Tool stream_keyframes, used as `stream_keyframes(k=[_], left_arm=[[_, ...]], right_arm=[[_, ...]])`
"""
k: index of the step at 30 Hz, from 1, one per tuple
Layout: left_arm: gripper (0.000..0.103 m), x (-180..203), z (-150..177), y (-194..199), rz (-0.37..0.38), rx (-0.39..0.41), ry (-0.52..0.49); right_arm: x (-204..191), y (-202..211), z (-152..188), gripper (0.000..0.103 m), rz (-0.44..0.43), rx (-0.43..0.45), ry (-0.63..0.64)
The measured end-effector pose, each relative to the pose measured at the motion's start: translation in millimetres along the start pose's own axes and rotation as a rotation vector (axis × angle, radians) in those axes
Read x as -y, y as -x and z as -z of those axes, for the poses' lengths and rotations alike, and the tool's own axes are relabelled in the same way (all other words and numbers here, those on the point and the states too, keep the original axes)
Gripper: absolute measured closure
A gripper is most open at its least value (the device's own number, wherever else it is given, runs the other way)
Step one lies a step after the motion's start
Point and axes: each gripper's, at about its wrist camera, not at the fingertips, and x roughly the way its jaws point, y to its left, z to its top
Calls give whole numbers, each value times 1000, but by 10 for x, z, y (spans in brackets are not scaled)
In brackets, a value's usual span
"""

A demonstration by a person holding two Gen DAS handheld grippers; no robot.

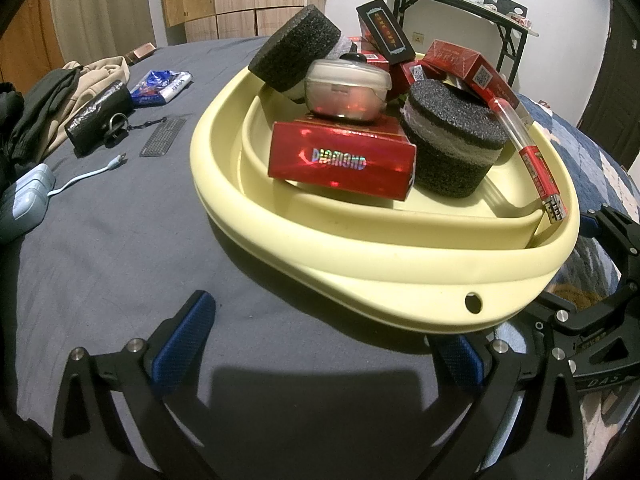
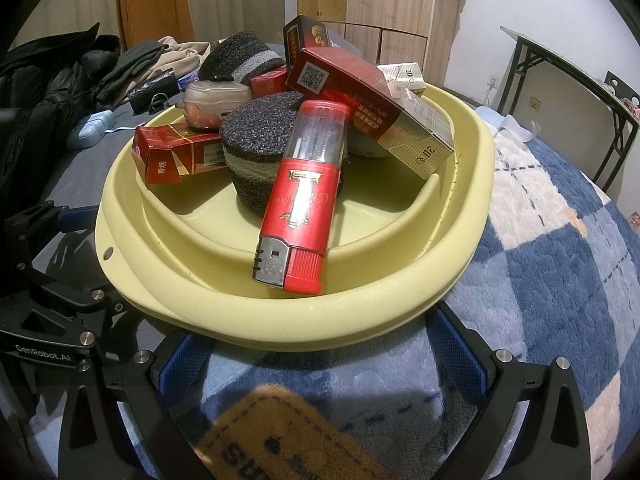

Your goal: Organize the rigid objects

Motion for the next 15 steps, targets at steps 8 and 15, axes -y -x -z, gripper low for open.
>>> stream_keyframes(k=[8, 15], left_arm=[[0, 0, -1, 0, 0, 0, 0], [0, -1, 0, 0, 0, 0, 0]], right_arm=[[1, 3, 1, 0, 0, 0, 0], [8, 11, 6, 0, 0, 0, 0]])
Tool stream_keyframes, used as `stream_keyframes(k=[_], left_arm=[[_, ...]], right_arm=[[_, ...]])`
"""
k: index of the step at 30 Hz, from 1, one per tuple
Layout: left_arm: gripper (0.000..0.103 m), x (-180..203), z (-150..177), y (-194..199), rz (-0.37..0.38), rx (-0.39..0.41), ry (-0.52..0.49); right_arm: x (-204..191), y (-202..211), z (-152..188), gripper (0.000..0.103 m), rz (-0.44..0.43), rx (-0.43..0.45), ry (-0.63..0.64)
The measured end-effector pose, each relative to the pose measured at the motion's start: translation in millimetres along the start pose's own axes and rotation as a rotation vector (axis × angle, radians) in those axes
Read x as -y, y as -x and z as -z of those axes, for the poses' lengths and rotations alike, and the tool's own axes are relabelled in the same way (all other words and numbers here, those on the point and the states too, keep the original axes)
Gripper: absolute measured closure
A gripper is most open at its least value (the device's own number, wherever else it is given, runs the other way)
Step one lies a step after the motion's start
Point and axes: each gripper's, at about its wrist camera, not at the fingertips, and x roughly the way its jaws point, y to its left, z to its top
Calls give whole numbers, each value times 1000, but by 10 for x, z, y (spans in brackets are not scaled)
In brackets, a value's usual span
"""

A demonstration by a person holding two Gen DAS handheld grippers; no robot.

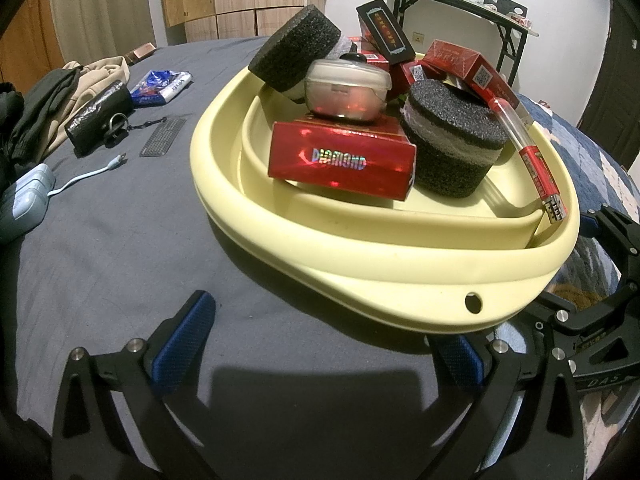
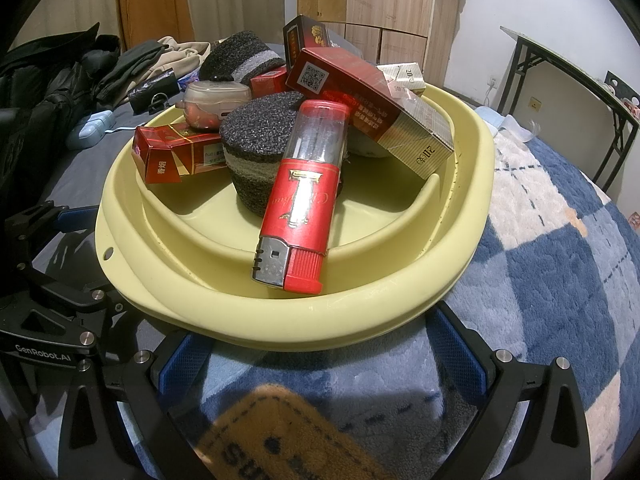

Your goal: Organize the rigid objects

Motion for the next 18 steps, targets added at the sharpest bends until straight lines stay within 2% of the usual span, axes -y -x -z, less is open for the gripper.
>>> stream_keyframes(k=[18], left_arm=[[0, -3, 1, 4, 0, 0, 0]], right_arm=[[1, 0, 0, 0, 0, 0, 0]])
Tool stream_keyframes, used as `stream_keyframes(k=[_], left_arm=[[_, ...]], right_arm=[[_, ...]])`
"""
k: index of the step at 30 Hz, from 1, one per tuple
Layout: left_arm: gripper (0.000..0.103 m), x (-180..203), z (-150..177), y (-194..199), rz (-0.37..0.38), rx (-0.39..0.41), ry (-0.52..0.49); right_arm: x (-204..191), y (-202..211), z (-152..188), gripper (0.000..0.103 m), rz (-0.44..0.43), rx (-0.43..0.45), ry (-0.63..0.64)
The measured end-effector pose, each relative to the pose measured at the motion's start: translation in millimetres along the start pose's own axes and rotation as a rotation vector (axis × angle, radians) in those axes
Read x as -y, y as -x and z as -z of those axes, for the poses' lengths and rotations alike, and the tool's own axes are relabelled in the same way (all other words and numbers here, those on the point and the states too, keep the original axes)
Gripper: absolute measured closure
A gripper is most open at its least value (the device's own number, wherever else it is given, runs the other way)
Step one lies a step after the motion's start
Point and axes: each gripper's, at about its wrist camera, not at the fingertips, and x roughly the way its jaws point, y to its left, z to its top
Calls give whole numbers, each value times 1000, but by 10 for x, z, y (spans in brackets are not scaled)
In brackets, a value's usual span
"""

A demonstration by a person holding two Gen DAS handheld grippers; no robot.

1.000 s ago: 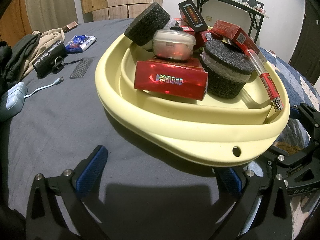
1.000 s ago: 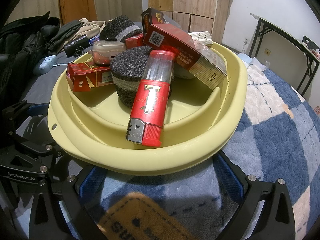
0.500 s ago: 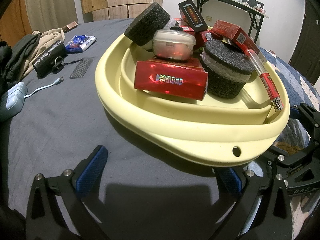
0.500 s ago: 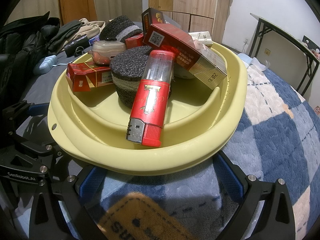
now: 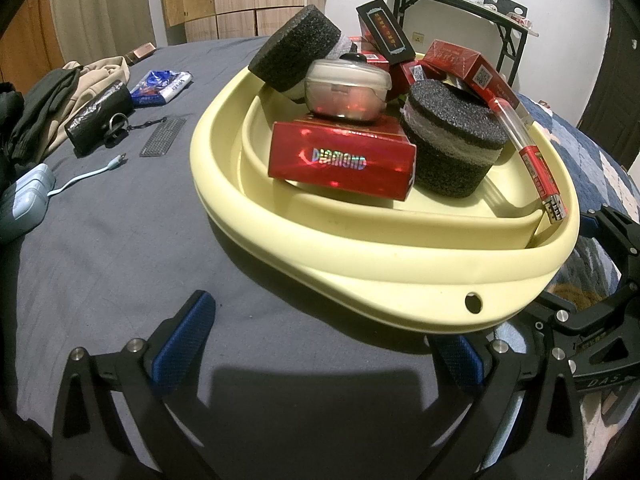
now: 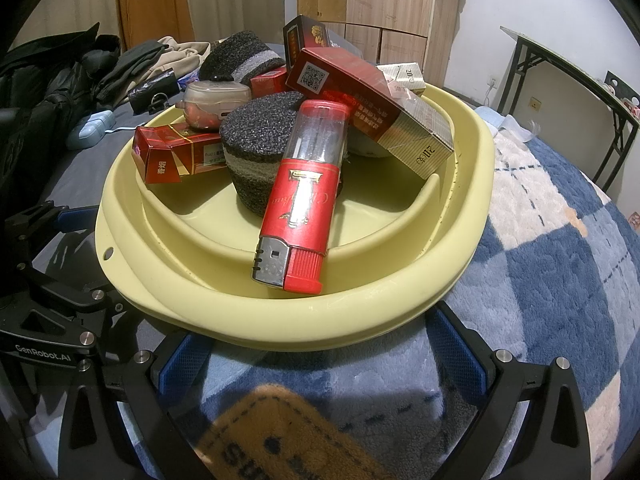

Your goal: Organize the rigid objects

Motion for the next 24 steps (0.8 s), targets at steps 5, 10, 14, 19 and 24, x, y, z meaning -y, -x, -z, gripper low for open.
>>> stream_keyframes(k=[5, 10, 14, 19, 24], left_arm=[[0, 2, -1, -4, 0, 0, 0], [0, 3, -2, -5, 0, 0, 0], [0, 3, -2, -4, 0, 0, 0], [0, 3, -2, -5, 0, 0, 0], [0, 2, -2, -2, 0, 0, 0]], right_arm=[[-6, -8, -5, 0, 0, 0, 0], [2, 2, 1, 0, 0, 0, 0], [-6, -7, -5, 0, 0, 0, 0], [-5, -5, -3, 0, 0, 0, 0], [1, 1, 0, 0, 0, 0, 0]])
